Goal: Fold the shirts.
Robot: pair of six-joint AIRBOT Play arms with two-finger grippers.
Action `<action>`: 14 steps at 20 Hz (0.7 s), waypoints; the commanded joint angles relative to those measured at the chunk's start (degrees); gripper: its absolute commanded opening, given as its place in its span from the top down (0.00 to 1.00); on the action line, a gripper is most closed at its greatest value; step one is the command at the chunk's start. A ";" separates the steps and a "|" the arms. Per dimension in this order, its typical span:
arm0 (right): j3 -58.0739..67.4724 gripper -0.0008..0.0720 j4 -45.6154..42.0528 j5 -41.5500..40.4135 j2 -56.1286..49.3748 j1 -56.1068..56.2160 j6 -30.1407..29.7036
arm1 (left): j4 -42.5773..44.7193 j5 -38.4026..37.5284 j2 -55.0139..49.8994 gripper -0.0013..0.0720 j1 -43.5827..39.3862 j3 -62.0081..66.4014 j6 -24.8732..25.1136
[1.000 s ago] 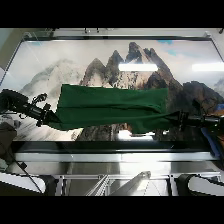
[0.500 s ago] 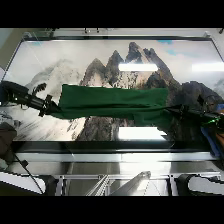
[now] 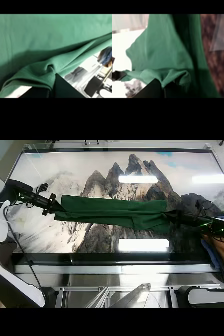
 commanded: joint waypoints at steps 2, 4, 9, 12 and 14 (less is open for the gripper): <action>1.68 0.95 1.44 -4.52 -2.67 2.54 -2.69 | -0.35 2.78 -5.25 0.63 -1.70 7.85 -1.60; 1.68 0.95 1.42 -4.28 -2.64 2.51 -2.84 | -0.42 3.52 -5.31 0.55 -1.70 10.23 -1.79; 1.70 0.63 1.44 -2.62 -2.64 2.51 -2.99 | -0.48 6.21 -5.25 0.56 -1.73 16.79 -5.33; 1.73 0.57 1.20 -0.11 -2.16 1.75 -3.63 | -0.39 10.54 -4.94 0.53 -1.92 19.43 -6.91; 2.29 0.57 -0.92 2.97 -0.85 -1.09 -3.23 | -0.33 10.49 -2.67 0.00 -1.16 17.79 -7.23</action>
